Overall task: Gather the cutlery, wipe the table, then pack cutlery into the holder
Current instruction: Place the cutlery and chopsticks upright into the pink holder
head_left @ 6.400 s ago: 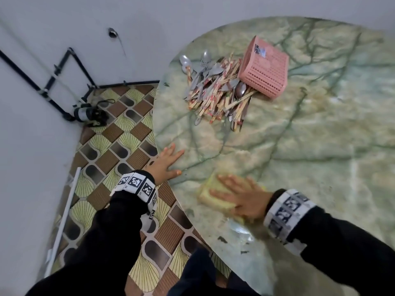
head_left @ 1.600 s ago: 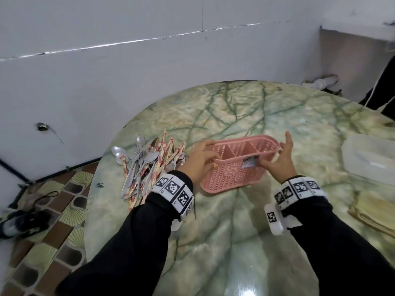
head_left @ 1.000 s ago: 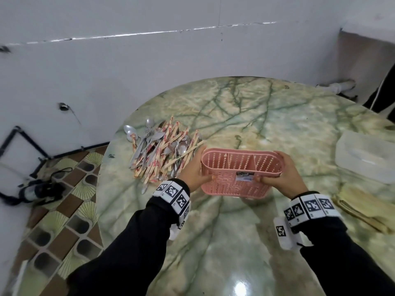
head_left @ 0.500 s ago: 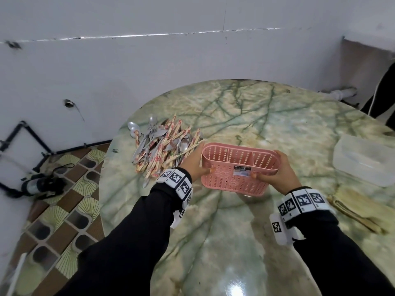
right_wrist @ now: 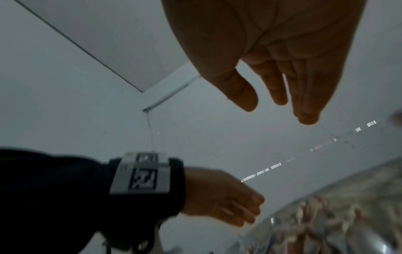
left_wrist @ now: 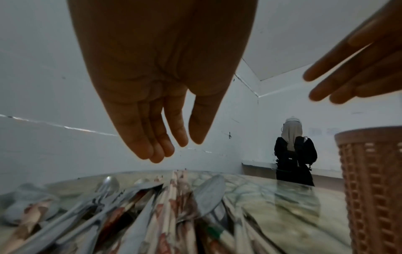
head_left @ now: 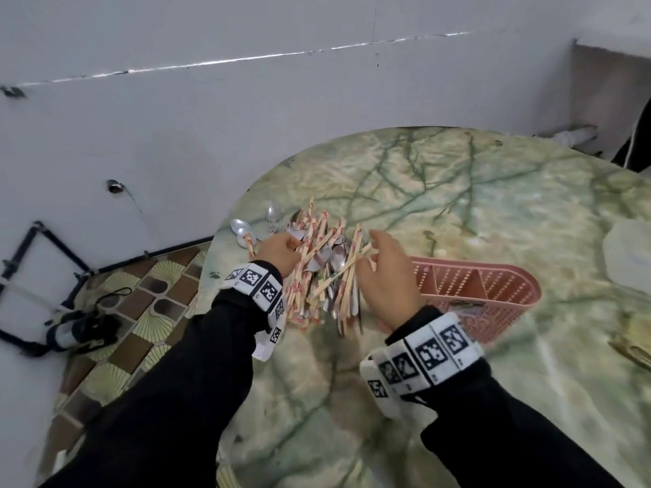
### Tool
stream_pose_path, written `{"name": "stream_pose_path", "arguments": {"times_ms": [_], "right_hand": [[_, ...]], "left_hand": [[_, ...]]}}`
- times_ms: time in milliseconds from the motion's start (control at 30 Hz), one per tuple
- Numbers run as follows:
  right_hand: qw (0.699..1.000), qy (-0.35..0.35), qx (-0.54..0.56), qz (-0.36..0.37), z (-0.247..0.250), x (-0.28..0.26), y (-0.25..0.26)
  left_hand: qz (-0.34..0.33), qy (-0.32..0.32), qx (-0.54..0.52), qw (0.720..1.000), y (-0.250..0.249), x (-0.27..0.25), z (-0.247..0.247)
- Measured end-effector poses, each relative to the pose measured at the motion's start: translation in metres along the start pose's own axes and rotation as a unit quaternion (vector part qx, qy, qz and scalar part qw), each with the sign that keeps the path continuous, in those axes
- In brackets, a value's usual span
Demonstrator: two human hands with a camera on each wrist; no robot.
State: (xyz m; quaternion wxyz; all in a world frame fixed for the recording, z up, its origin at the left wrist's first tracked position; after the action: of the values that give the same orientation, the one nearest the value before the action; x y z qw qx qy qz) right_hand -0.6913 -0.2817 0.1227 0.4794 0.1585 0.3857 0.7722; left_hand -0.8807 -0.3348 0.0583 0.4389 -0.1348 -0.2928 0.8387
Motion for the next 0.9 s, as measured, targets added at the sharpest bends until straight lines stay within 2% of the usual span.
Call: {"name": "stream_pose_path", "arguments": {"times_ms": [133, 233, 333, 567, 733, 900], "right_hand": [[0.990, 0.038, -0.047, -0.126, -0.077, 0.048, -0.007], [0.971, 0.023, -0.030, -0.235, -0.093, 0.084, -0.030], [0.949, 0.017, -0.048, -0.311, -0.100, 0.107, -0.056], [0.942, 0.008, -0.099, -0.321, -0.111, 0.127, -0.076], [0.939, 0.015, -0.118, -0.322, -0.114, 0.126, -0.084], [0.936, -0.007, -0.142, -0.323, -0.115, 0.123, -0.082]], "left_hand": [[0.002, 0.064, 0.028, 0.998, 0.016, 0.025, -0.017], [-0.010, 0.108, 0.031, 0.994, 0.022, 0.037, -0.031], [-0.030, 0.111, 0.021, 0.993, 0.022, 0.048, -0.041], [-0.027, 0.094, 0.029, 0.995, 0.030, 0.064, -0.046], [0.015, 0.084, 0.014, 0.996, 0.040, 0.066, -0.051], [-0.011, 0.096, 0.062, 0.993, 0.026, 0.062, -0.055]]}}
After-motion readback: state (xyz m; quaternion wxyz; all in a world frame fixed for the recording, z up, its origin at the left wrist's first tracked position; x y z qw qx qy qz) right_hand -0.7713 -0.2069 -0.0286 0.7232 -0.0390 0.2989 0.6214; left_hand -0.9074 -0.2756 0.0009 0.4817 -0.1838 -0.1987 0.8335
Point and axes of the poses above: each hand's wrist, its own x-axis towards the middle knuckle, its own z-axis out of the back of the hand, y = z × x, the point moved 9 cm from there along x, towards the middle knuckle, and after that the axes turned 15 degrees about -z, right-handed, at the moved point
